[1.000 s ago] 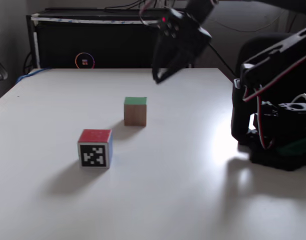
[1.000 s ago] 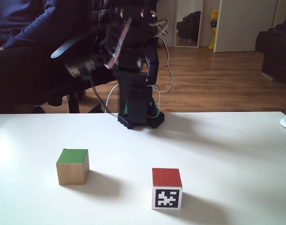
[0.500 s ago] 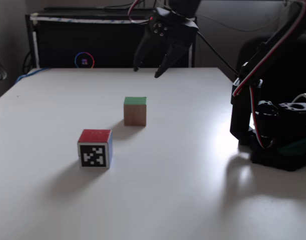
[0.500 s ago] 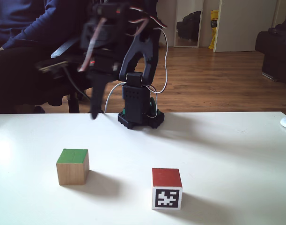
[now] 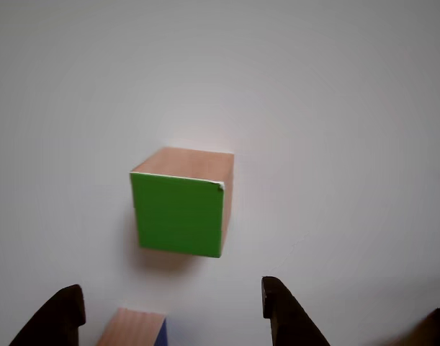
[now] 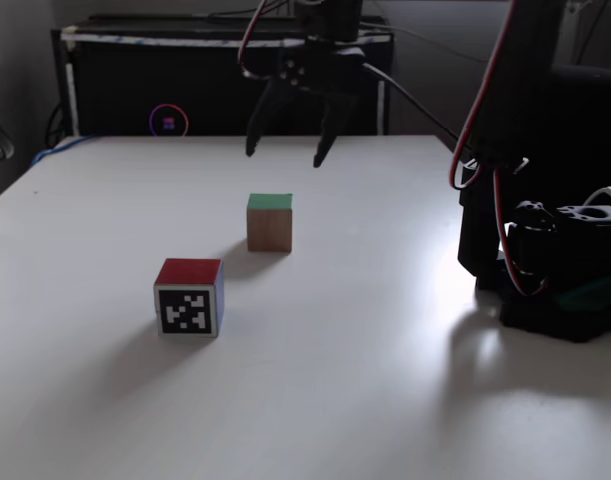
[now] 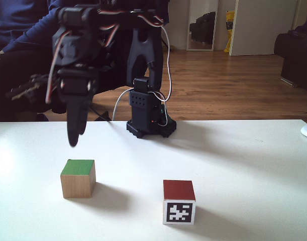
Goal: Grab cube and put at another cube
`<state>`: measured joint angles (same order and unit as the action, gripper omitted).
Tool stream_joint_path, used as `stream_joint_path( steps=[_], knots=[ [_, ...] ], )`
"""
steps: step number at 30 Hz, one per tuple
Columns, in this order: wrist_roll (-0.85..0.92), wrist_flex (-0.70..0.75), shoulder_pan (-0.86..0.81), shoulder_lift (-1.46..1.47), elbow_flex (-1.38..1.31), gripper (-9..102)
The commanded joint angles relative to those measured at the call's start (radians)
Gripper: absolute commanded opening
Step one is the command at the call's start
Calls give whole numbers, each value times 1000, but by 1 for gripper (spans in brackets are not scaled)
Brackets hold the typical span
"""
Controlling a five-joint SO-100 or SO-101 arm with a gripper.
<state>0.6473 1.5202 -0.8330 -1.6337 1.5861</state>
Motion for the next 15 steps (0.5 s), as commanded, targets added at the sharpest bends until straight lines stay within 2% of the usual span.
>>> stream_joint_path(
  steps=[1,4,6,7,15],
  knots=[
    [-6,8,-12,41,-71,42],
    [-26,12,-12,95,-98,45],
    [-51,12,-9,126,-120,54],
    [-57,12,-6,141,-130,55],
    [-86,11,17,250,-176,51]
  ],
)
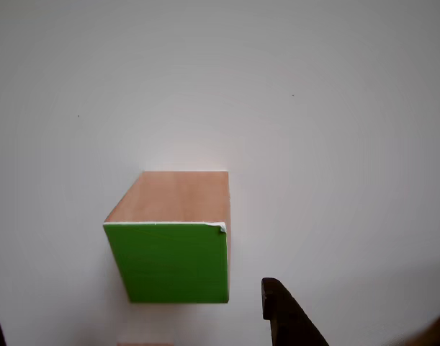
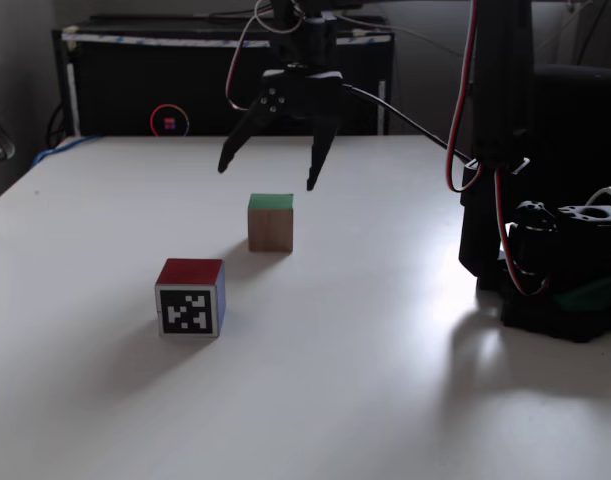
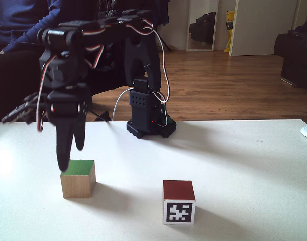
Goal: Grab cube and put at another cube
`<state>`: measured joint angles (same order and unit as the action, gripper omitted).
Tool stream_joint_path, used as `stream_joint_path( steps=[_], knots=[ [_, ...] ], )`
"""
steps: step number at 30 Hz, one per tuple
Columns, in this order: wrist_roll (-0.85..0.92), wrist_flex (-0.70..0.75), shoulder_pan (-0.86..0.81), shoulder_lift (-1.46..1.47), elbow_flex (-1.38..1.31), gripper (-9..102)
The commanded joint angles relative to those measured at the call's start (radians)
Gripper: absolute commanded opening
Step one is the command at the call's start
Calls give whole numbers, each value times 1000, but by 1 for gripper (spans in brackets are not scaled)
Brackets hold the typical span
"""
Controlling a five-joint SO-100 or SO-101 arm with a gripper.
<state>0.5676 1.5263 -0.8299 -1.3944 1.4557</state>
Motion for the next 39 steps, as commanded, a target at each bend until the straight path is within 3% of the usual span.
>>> stream_joint_path(
  steps=[1,39],
  knots=[
    [-11,2,18,26,-51,50],
    [-21,-98,48,215,-78,33]
  ],
)
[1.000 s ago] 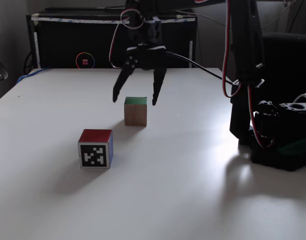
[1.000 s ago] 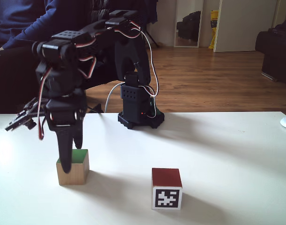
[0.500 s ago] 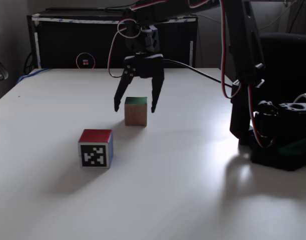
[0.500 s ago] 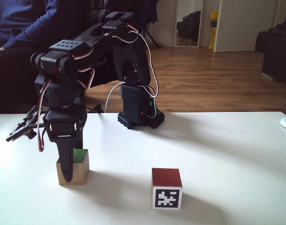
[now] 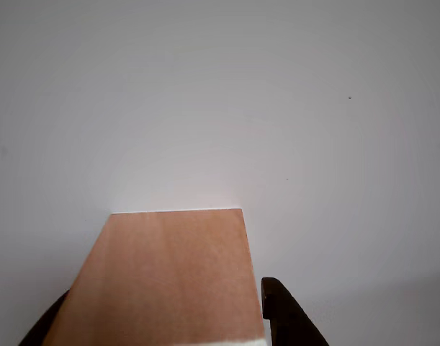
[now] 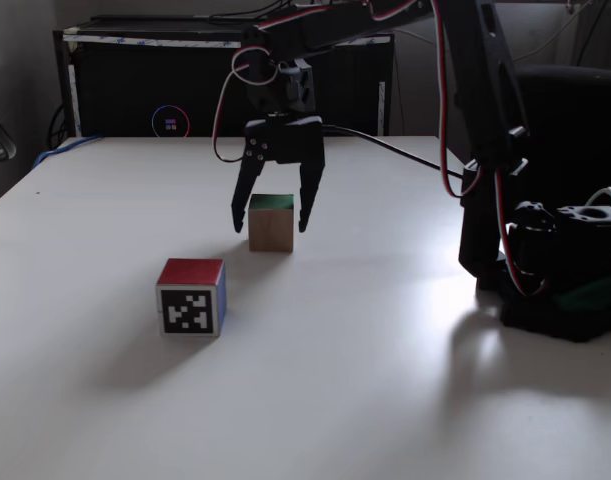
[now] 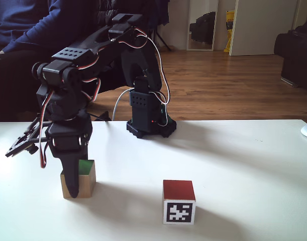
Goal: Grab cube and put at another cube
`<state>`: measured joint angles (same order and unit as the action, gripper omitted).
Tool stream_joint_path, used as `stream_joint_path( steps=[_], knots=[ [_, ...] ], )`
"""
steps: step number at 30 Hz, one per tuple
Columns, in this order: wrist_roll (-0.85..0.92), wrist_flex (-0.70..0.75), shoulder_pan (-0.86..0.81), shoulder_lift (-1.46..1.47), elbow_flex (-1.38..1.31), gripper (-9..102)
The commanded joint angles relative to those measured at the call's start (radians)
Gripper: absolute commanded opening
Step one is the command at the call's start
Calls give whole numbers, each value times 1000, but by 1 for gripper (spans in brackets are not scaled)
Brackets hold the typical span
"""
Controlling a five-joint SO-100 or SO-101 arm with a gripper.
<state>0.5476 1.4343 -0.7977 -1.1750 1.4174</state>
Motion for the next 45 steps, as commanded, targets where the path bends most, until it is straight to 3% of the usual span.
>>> stream_joint_path(
  steps=[1,11,20,32,45],
  knots=[
    [-3,-6,17,-5,-40,32],
    [-26,-2,26,-6,-63,15],
    [-81,80,91,-173,-40,16],
    [-285,83,342,-624,213,16],
    [-555,190,644,-540,28,16]
  ],
)
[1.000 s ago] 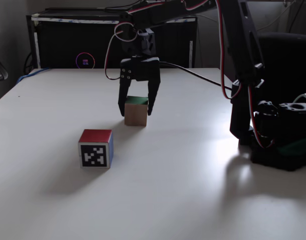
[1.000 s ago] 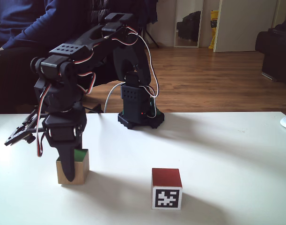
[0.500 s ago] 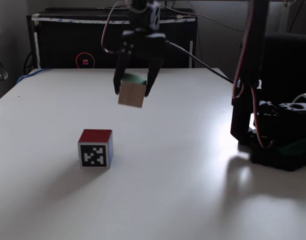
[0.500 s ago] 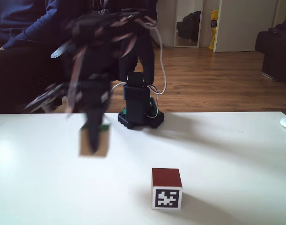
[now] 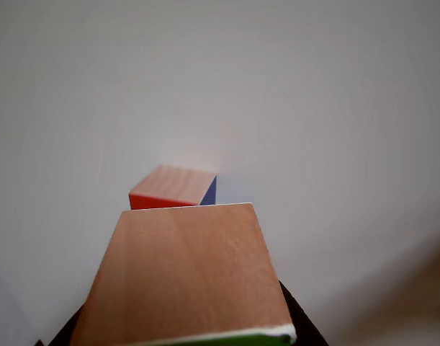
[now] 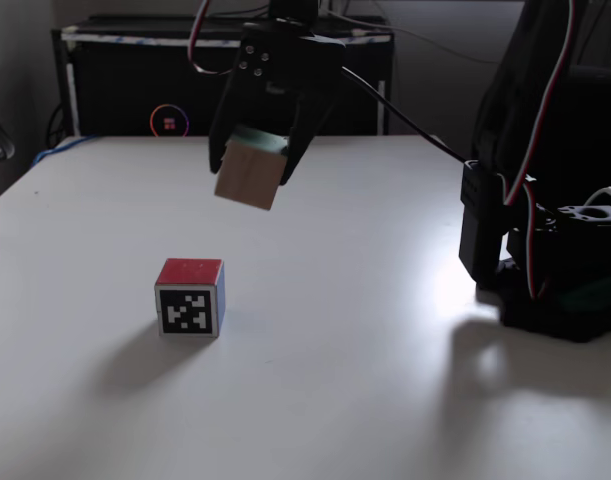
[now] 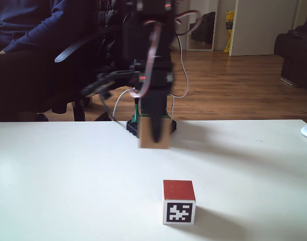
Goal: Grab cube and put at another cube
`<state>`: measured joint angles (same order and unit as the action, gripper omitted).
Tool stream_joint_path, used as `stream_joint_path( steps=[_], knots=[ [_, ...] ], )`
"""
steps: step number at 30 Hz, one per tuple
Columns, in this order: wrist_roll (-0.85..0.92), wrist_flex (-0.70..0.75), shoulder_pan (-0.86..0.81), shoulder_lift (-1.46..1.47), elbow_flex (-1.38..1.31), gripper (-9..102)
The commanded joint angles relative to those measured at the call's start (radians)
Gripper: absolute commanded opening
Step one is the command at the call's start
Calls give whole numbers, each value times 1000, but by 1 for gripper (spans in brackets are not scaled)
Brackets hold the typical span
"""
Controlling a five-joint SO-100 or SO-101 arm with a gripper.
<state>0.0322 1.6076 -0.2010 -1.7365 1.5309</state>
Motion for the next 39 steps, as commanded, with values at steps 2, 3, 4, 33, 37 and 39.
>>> stream_joint_path(
  steps=[2,3,4,33,37,39],
  knots=[
    [-67,28,77,71,-133,17],
    [-80,32,87,97,-160,17],
    [-89,38,97,124,-187,17],
    [-132,58,95,495,-474,19],
    [-137,58,97,512,-482,23],
    [-141,60,98,520,-488,24]
  ],
)
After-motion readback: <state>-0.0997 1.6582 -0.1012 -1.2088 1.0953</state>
